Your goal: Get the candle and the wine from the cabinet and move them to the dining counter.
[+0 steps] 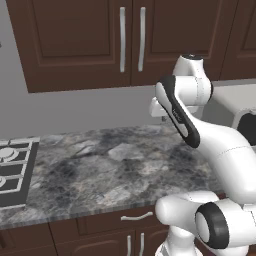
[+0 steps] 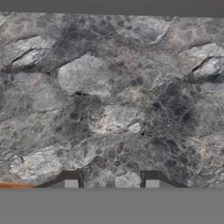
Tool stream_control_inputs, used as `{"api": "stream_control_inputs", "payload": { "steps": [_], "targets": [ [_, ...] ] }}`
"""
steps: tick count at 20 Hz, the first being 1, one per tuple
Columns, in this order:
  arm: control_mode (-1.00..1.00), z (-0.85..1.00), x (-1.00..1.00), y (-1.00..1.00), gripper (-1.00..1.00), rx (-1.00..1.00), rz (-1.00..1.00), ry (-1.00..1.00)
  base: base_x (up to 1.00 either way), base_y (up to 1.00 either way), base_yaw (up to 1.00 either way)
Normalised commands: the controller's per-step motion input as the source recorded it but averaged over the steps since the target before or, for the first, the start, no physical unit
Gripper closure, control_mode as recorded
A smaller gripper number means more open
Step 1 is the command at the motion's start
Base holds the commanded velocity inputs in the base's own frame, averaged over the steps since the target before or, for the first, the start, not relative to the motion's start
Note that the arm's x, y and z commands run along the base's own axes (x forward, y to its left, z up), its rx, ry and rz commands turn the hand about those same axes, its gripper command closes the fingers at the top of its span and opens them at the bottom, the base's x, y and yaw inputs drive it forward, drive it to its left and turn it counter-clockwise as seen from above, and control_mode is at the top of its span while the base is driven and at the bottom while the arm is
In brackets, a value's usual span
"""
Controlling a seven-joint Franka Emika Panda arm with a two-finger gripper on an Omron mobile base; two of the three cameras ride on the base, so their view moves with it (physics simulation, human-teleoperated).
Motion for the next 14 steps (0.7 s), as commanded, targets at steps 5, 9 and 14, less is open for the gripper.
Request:
{"api": "stream_control_inputs", "payload": {
  "steps": [5,9,14],
  "targets": [
    [-1.00,0.00,-0.05,0.00,-1.00,0.00,0.00,-0.03,0.00,0.00,0.00],
    [-1.00,0.11,-0.26,0.04,-1.00,0.00,0.00,-0.30,0.00,0.00,0.00],
    [-1.00,0.29,-0.18,0.19,-1.00,0.00,0.01,-0.46,0.00,0.00,0.00]
  ]
}}
